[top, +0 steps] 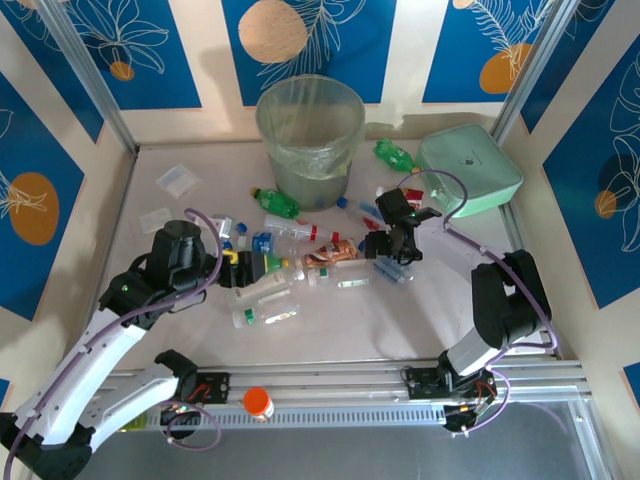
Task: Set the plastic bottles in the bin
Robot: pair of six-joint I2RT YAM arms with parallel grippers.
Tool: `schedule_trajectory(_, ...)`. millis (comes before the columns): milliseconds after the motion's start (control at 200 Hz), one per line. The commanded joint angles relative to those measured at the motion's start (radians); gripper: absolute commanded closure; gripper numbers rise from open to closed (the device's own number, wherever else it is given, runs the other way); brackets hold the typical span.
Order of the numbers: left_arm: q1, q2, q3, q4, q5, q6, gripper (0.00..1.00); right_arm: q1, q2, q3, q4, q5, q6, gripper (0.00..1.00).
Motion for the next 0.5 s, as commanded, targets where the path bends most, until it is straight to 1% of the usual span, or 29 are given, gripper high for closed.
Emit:
schedule_trajectory(0,0.003,-0.001,-0.002,0.004,0.009,0.018,0.13,-0.025,0.001,-0.028,-0.027,-0.068,0.040,0.13)
schedule_trajectory(235,0.003,0.001,-0.004,-0.003,0.010,0.033,0.13,-0.053,-0.073,-0.101,-0.005,-0.211,0.113,0.18)
schedule_trajectory(360,0.003,-0.001,0.002,-0.002,0.011,0.038,0.13,-0.055,-0.086,-0.116,-0.033,-0.237,0.159,0.18)
schedule_trajectory(495,0.003,0.001,0.002,0.007,0.017,0.035,0.13,-0.053,-0.148,-0.166,-0.020,-0.258,0.212,0.16)
